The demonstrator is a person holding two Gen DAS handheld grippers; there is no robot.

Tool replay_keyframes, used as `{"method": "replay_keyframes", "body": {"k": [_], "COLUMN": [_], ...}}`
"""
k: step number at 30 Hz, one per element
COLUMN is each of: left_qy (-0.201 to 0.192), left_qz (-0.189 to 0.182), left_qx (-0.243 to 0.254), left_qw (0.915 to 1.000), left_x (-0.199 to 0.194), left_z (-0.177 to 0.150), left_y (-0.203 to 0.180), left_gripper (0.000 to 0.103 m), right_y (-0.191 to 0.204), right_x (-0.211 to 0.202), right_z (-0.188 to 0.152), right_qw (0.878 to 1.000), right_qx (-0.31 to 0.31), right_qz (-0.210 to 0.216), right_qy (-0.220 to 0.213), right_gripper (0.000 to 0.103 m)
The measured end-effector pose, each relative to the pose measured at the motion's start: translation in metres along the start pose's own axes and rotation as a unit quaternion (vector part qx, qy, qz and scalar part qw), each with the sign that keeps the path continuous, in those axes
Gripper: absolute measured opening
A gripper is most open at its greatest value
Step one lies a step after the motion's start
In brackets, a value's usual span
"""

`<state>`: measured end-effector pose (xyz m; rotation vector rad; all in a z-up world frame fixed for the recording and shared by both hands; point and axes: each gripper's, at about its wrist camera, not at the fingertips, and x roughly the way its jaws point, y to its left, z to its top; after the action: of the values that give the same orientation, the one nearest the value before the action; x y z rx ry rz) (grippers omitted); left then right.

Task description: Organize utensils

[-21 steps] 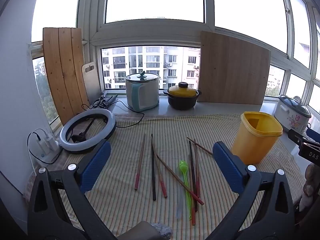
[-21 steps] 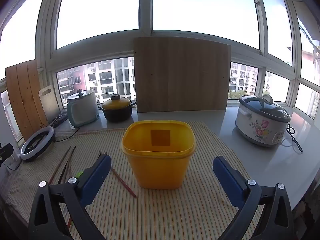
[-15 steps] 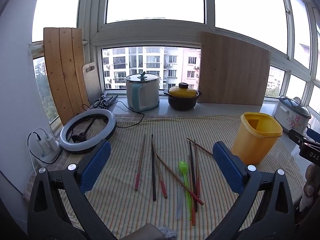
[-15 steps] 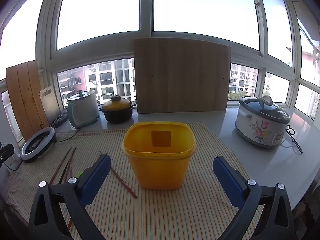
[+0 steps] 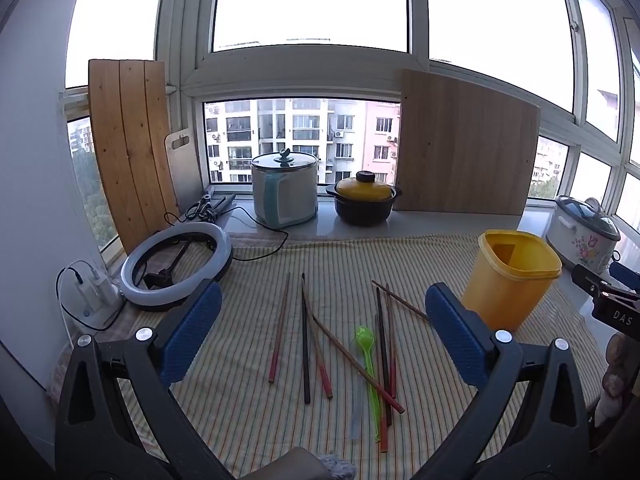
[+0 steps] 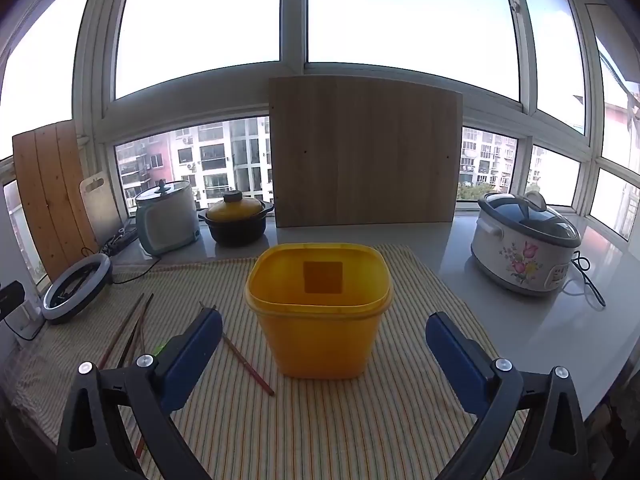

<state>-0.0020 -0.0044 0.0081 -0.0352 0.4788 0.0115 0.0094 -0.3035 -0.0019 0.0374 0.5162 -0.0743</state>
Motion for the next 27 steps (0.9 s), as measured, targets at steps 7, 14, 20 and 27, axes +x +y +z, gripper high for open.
{"method": "replay_keyframes", "body": {"k": [7,14,20,27], "left_qy": [-0.001,-0.003,-0.003,-0.003], "left_qz": [-0.001,-0.003,-0.003,-0.003], "left_qx": [-0.001,-0.002,-0.002,-0.002], "left_qw": [1.0000,1.0000,1.0000,1.0000], "left_x": [-0.0015,-0.0027,-0.0030,-0.0021], "left_z": [0.0008,0.0050,0.0047,0.0049], "left_y": [0.0004,-0.0034,-0.0032,-0.0040], "left_gripper": [0.103,0.103,0.103,0.103], "right_y": [-0.0019,-0.0019,-0.0013,-0.0012], "right_x": [0.0007,-0.0009,-0.0001,-0.0014], "right_z": [-0.0005,0.0005,0.0015,0.0012], "right_qw": [1.000,1.000,1.000,1.000], "right_qx": [0.003,0.002,0.003,0.002], "right_qz": [0.001,0.001,0.003,0.003], "right_qy": [0.003,0.002,0.003,0.002], "right_gripper": [0.103,0.103,0.103,0.103]}}
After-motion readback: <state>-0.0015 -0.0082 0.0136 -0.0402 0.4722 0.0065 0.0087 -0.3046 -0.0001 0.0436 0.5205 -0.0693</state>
